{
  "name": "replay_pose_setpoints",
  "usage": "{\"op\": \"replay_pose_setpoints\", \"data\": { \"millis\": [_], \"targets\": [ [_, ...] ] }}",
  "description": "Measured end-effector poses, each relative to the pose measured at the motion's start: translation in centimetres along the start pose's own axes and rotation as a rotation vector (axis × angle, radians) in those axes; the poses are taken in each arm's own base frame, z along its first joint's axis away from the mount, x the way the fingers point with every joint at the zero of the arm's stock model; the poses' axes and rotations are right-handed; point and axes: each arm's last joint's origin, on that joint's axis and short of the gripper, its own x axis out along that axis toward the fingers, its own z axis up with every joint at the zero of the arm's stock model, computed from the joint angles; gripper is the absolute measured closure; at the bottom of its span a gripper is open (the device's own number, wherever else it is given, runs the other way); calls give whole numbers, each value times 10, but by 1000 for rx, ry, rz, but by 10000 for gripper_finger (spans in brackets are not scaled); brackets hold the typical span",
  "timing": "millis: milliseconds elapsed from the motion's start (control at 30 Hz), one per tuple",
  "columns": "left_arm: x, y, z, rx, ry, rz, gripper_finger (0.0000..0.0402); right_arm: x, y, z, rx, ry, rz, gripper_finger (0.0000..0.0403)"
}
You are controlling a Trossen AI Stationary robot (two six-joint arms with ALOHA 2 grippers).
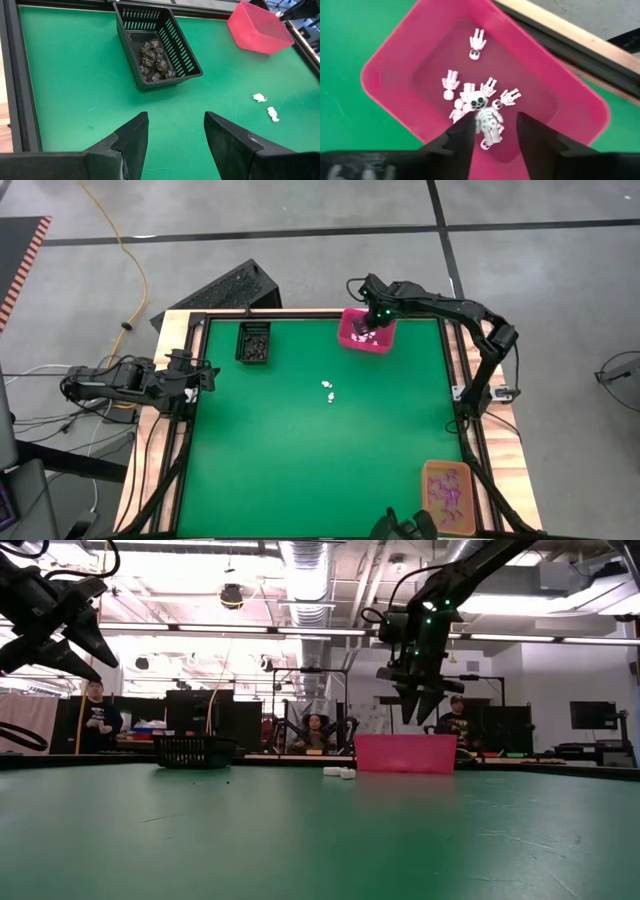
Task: Sort Halloween decoration
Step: Put the white skeleton toy into the pink bin
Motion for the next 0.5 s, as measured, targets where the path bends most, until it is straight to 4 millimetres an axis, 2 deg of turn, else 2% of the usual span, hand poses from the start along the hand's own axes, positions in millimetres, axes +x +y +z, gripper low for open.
{"op": "replay_pose_setpoints", "data": {
  "millis": [100,200,500],
  "targets": [
    [0,0,0,-1,0,0,219,1,2,-1,-9,3,1,205],
    [0,0,0,1,0,0,219,0,3,-1,-15,-4,-4,192],
    [0,0,0,-6,1,0,219,-1,0,-7,53,56,-33,207]
  ]
}}
